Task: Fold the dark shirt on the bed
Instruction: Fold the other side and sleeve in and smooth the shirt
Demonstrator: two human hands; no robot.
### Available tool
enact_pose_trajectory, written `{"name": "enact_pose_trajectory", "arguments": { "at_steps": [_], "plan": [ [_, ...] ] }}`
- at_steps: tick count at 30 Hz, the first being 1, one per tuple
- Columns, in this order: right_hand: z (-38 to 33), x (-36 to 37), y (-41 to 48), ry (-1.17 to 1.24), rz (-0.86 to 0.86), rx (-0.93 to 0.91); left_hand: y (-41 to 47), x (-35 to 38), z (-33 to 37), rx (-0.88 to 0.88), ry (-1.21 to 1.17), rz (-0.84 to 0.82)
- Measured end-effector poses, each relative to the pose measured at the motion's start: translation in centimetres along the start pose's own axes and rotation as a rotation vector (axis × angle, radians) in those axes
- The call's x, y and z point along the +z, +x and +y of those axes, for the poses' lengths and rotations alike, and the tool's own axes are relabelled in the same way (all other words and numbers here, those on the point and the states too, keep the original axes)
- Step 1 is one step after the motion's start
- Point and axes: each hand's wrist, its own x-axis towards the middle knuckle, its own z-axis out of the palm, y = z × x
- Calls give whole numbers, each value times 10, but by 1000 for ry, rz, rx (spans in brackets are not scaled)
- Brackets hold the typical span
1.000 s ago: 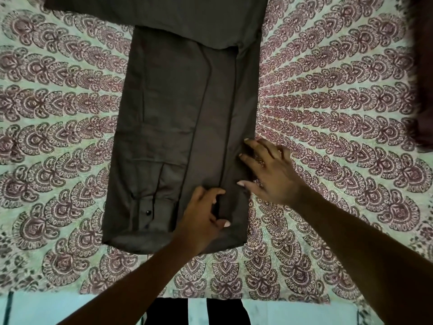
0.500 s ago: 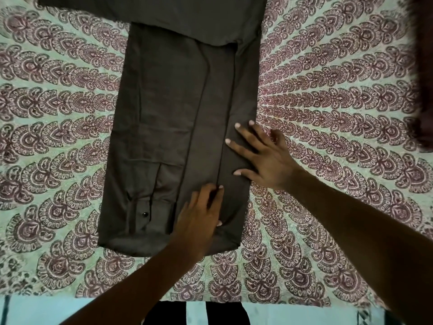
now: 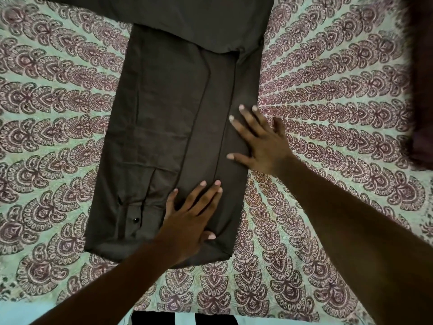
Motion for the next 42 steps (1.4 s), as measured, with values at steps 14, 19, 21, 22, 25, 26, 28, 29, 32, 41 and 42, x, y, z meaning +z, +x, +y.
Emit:
{"name": "enact_pose_trajectory", "arguments": {
  "at_steps": [14, 19, 21, 22, 25, 26, 28, 29, 32, 41, 42],
  "plan": [
    [25, -5, 44, 19, 60, -16, 47, -36, 18, -57, 70, -167],
    [50, -36, 102, 39, -90, 42, 64, -59, 18, -15, 101, -179],
    [50, -40, 101, 31, -91, 29, 85, -73, 12, 17, 35, 12],
    [49, -38, 96, 34, -82, 17, 98, -78, 6, 32, 28, 112],
    [56, -31, 88, 80, -52, -9, 158, -90, -14, 42, 5, 315],
    [60, -31, 89, 82, -39, -24, 179, -93, -22, 41, 30, 346],
    [70, -29, 95, 50, -8, -67, 212, -97, -37, 28, 79, 361],
    [75, -28, 99, 33, 5, -85, 221, -95, -44, 19, 98, 351],
    [92, -28, 115, 19, 52, -122, 223, -81, -55, -1, 127, 316],
    [105, -22, 148, -44, 186, -2, 228, -81, -58, 12, 72, 298],
    [105, -20, 147, -44, 192, -2, 229, -82, -58, 7, 57, 289]
  ]
}}
